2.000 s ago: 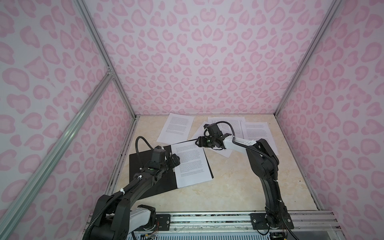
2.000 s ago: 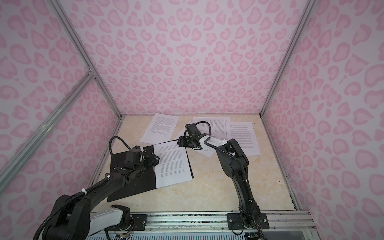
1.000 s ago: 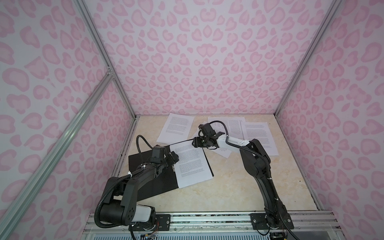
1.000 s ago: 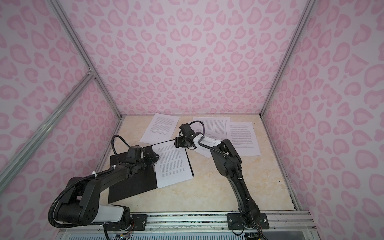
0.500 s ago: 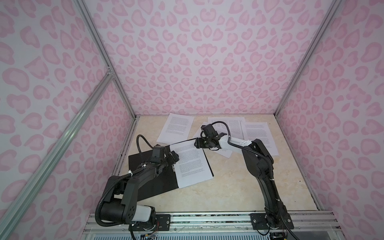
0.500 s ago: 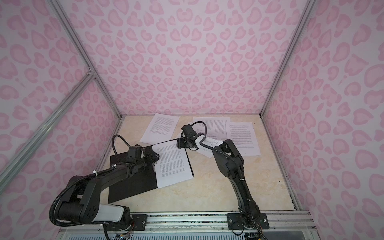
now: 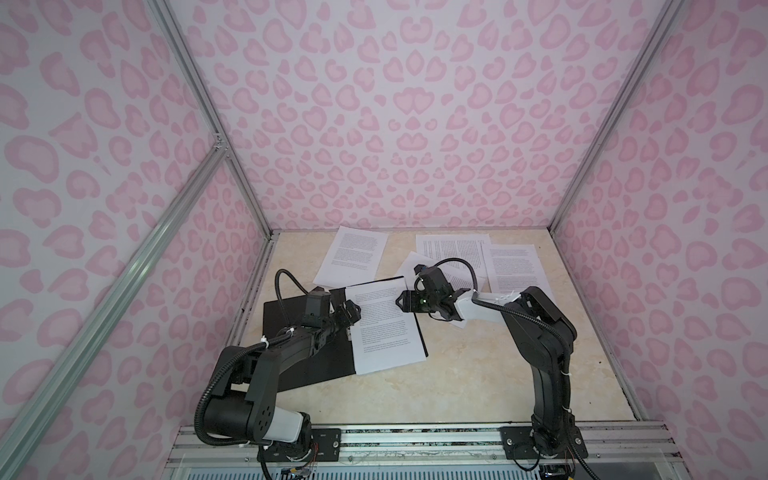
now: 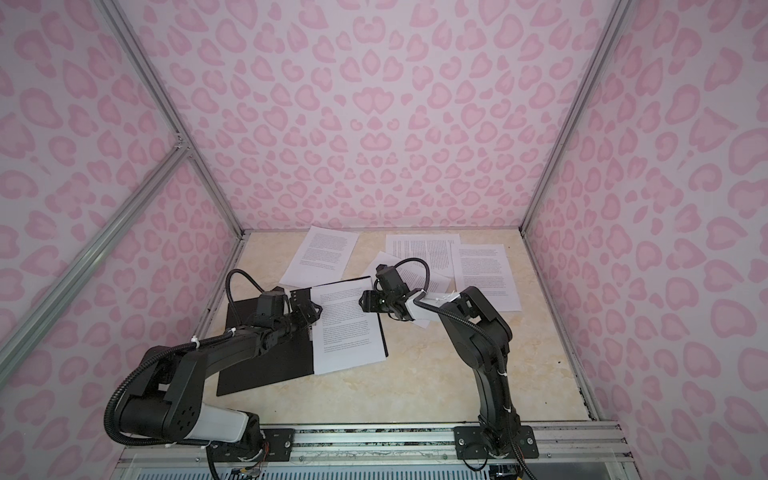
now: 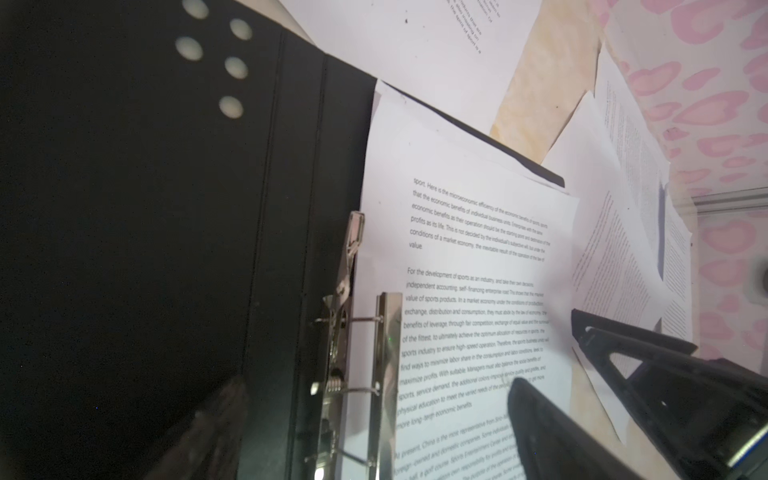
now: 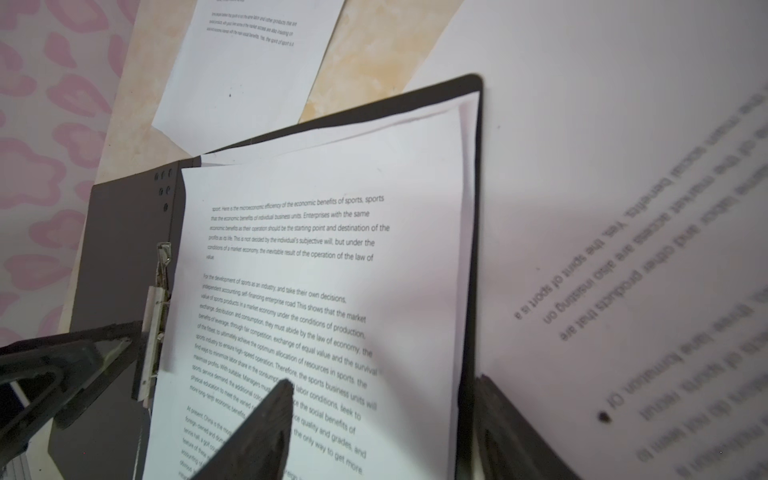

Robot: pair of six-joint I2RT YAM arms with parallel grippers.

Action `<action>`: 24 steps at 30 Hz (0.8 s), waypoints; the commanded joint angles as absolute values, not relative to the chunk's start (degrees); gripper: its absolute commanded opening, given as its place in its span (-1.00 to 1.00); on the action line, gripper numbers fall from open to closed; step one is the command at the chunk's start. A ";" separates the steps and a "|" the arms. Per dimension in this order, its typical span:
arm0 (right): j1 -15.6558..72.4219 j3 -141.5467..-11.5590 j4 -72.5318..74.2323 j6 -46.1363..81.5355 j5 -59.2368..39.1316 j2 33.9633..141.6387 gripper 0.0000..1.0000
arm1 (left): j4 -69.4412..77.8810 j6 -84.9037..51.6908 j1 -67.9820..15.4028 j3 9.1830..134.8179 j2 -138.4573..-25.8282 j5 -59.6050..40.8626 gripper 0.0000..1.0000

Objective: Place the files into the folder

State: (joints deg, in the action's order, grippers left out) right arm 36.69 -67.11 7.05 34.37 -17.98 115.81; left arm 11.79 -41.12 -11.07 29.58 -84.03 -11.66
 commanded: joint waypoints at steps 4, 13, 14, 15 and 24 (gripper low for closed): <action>37.95 -57.56 9.02 39.21 -21.28 110.39 0.38 | 3.07 -47.33 -15.37 24.50 -82.25 -14.52 1.00; 39.94 -50.41 12.46 40.02 -18.59 104.49 0.38 | -5.38 -44.80 -17.80 23.75 -68.11 -11.06 1.00; 39.70 -50.19 11.62 39.29 -17.77 103.95 0.38 | -7.89 -43.51 -17.78 25.76 -66.93 -11.31 1.00; 39.58 -49.72 11.08 38.61 -16.41 102.46 0.38 | -10.66 -42.36 -17.84 27.98 -65.38 -11.27 1.00; 48.72 -44.22 -1.27 31.88 -4.80 85.40 0.35 | -15.76 -36.61 -18.04 31.39 -59.06 -10.29 0.97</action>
State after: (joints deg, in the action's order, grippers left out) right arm 45.95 -45.65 4.62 34.46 -8.19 87.66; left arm -12.80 -38.96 -18.02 32.10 -58.81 -9.45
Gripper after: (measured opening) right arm 0.677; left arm 0.985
